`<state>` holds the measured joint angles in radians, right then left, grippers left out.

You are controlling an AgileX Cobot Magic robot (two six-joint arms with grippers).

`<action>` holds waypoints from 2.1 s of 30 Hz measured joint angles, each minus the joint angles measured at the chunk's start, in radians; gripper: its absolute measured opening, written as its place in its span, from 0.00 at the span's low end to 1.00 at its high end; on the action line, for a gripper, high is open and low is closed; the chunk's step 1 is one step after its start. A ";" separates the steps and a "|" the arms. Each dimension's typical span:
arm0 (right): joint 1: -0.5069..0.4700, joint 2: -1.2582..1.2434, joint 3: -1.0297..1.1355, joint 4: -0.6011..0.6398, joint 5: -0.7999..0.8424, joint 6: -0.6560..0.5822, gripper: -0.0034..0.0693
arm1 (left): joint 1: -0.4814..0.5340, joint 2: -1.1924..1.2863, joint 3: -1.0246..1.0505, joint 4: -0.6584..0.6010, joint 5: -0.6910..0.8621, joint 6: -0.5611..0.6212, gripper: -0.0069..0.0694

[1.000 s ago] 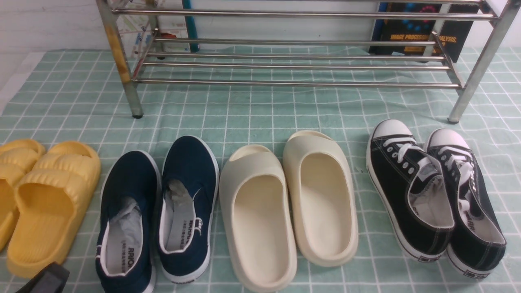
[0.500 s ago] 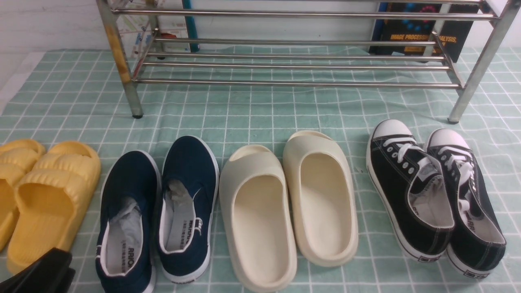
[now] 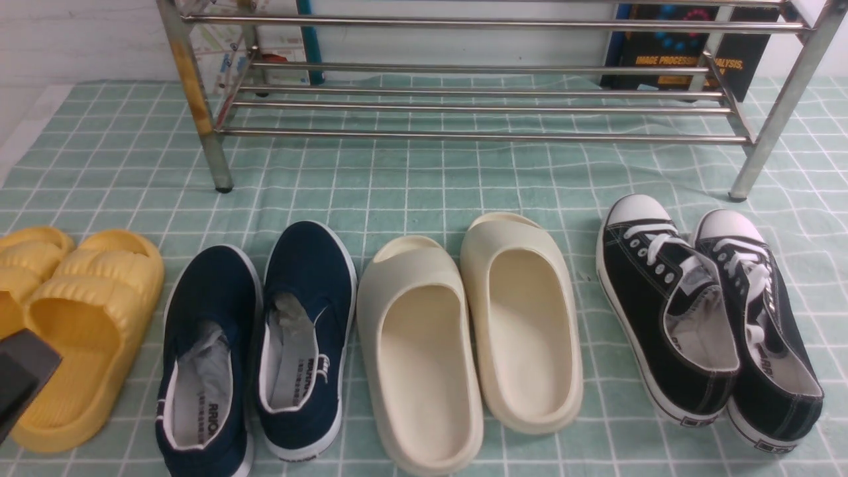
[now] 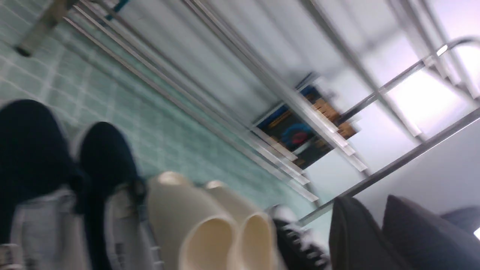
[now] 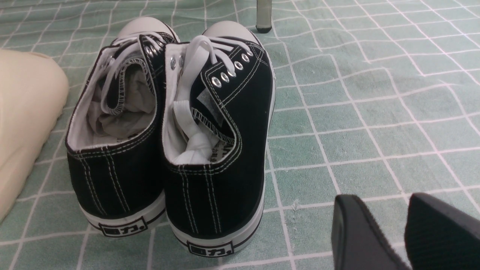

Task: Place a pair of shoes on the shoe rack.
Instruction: Use the left arm to grab the shoe closest to it

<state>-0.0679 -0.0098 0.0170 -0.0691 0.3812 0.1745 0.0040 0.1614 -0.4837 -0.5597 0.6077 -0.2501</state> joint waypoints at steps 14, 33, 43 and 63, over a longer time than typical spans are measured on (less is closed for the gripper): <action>0.000 0.000 0.000 0.000 0.000 0.000 0.38 | 0.000 0.707 -0.424 0.657 0.623 -0.055 0.07; 0.000 0.000 0.000 0.000 0.000 0.000 0.38 | -0.079 1.056 -0.425 0.415 0.450 0.076 0.62; 0.000 0.000 0.000 0.000 0.000 0.000 0.38 | -0.162 1.285 -0.428 0.677 0.333 -0.247 0.66; 0.000 0.000 0.000 0.000 0.000 0.000 0.38 | -0.165 1.455 -0.438 0.578 0.299 -0.137 0.14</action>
<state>-0.0679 -0.0098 0.0170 -0.0691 0.3812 0.1745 -0.1613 1.6163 -0.9214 0.0186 0.9065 -0.3873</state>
